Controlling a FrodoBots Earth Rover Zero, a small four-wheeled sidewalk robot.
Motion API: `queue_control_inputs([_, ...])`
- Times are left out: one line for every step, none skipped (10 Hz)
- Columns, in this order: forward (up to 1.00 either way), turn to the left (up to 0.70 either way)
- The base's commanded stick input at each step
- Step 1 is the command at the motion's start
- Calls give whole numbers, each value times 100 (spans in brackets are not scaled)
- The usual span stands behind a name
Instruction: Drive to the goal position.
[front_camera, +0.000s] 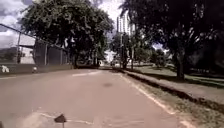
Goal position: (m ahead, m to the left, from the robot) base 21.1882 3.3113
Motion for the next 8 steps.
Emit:
queue_control_inputs([70,0])
queue_control_inputs([70,0])
queue_control_inputs([70,0])
queue_control_inputs([70,0])
queue_control_inputs([70,0])
queue_control_inputs([70,0])
queue_control_inputs([70,0])
queue_control_inputs([70,0])
